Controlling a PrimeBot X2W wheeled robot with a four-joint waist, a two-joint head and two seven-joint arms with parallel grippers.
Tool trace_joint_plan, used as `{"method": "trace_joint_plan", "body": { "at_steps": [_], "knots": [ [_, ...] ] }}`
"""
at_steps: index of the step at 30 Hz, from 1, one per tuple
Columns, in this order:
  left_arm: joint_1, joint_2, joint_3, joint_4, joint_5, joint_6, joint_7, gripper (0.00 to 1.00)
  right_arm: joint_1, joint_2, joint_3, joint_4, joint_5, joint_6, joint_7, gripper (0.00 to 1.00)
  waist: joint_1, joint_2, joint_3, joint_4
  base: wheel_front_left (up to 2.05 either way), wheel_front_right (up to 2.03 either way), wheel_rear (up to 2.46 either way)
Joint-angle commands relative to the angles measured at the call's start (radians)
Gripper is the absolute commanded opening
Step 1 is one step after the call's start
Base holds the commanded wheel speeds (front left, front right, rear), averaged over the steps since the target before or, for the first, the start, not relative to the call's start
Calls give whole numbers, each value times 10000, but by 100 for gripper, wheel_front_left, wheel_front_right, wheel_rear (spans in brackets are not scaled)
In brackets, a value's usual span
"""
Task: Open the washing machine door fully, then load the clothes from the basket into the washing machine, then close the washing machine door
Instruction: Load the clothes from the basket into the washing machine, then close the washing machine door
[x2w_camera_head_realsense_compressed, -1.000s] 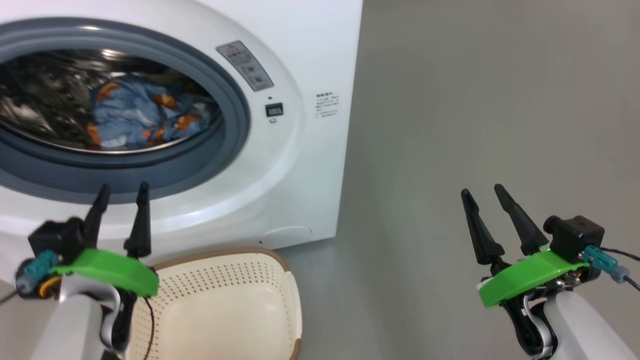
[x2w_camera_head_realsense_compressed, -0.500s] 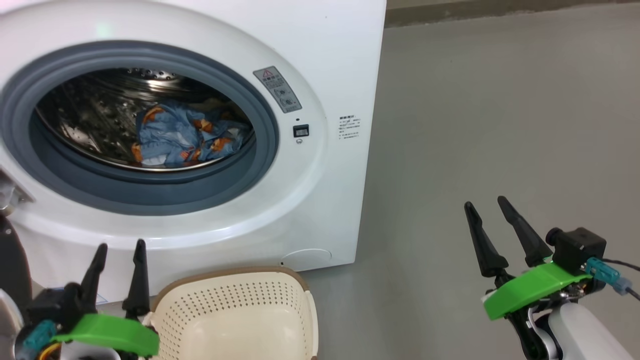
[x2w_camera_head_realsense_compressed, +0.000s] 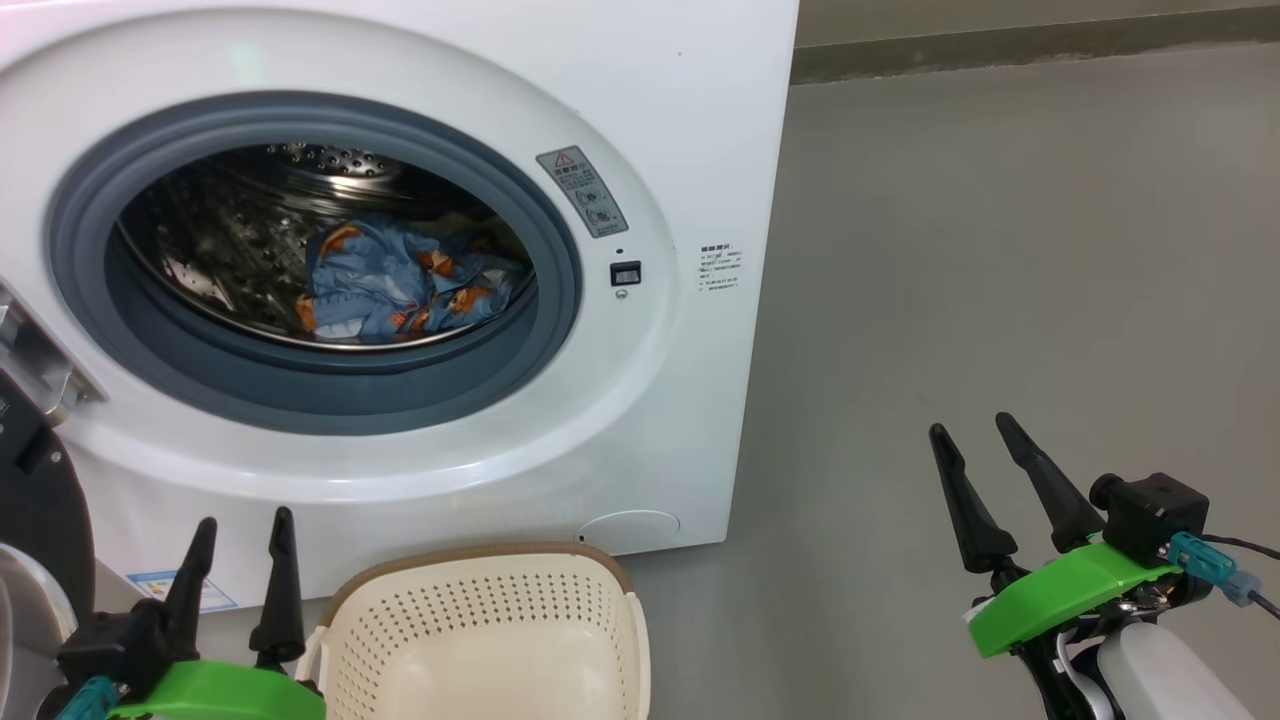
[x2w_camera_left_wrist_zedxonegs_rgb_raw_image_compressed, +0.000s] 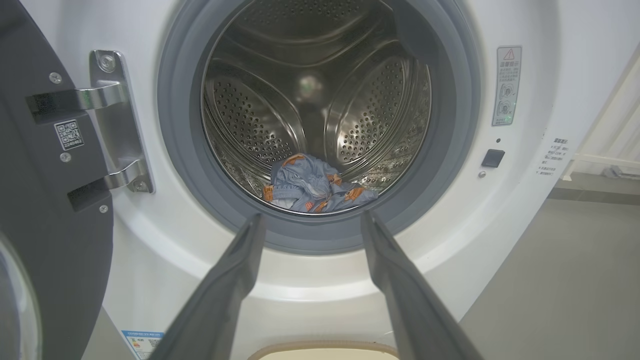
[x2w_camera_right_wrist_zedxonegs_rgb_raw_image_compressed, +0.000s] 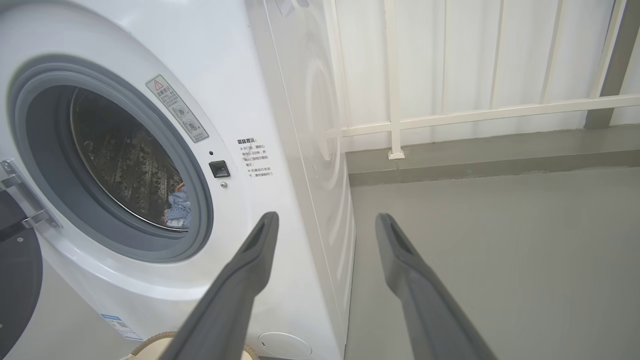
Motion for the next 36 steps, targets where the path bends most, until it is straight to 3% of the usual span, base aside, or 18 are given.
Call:
{"method": "trace_joint_plan", "body": {
  "at_steps": [1,36],
  "knots": [
    [-99,214,359,-303,3,46,-66,100,19,-125,152,-204,-52,44,-80,100,0,0,-1,-2,0,0,0],
    [-115,10,555,-255,117,-88,-66,100,-145,-220,384,34,100,44,-80,100,0,0,-31,-39,0,0,0]
  ]
}}
